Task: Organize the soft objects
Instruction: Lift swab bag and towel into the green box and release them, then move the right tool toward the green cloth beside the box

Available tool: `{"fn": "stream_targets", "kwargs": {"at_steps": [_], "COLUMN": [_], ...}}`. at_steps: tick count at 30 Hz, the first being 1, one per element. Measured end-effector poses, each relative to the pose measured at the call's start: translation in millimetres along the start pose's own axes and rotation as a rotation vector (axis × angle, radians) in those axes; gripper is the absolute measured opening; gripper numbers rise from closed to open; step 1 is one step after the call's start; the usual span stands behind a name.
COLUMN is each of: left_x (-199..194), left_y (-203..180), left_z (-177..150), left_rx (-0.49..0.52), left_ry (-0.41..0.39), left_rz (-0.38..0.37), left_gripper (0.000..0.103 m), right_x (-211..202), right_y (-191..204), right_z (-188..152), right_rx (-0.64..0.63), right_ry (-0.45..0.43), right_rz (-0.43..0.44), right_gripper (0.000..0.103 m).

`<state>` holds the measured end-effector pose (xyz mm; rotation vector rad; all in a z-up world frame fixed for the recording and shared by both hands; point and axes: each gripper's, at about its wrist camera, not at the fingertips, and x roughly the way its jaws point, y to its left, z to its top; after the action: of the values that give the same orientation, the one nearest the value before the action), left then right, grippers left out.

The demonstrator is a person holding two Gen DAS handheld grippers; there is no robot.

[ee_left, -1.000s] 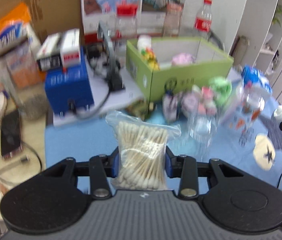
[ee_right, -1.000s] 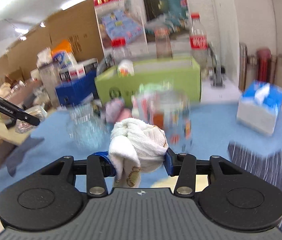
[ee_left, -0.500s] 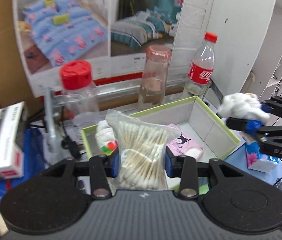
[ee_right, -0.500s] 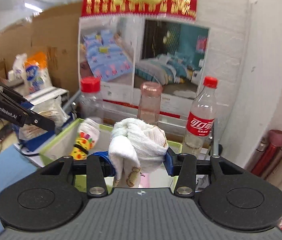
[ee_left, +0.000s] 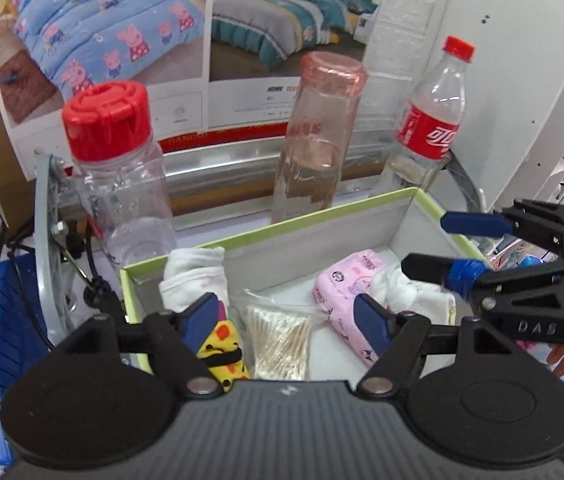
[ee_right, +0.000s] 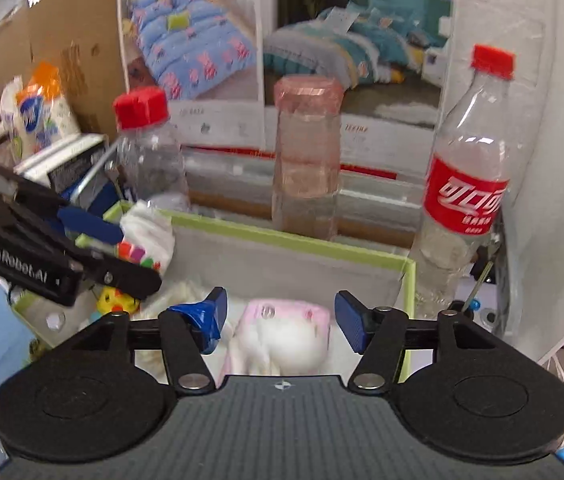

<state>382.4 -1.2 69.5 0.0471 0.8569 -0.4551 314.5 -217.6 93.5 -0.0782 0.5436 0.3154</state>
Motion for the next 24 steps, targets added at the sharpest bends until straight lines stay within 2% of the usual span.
{"fn": "stream_targets", "kwargs": {"at_steps": [5, 8, 14, 18, 24], "left_x": [-32, -56, -92, -109, -138], "left_y": [-12, -21, -29, -26, -18], "left_z": [-16, -38, -94, -131, -178], "left_rx": [0.014, 0.017, -0.013, -0.074, -0.179], "left_ry": [-0.033, -0.050, -0.065, -0.055, -0.068], "left_rz": [-0.022, -0.012, 0.029, 0.060, 0.017], "left_gripper": [0.076, 0.077, 0.077, 0.078, 0.078], "right_x": [-27, -42, -58, -53, -22], "right_y": [1, 9, 37, 56, 59], "right_z": [0, -11, -45, -60, -72], "right_rx": [-0.011, -0.048, -0.130, -0.189, -0.173], "right_ry": [-0.032, -0.004, 0.110, 0.174, 0.282], "right_rz": [-0.013, -0.003, 0.052, 0.047, 0.029], "right_gripper": [0.052, 0.053, 0.056, 0.057, 0.058]}}
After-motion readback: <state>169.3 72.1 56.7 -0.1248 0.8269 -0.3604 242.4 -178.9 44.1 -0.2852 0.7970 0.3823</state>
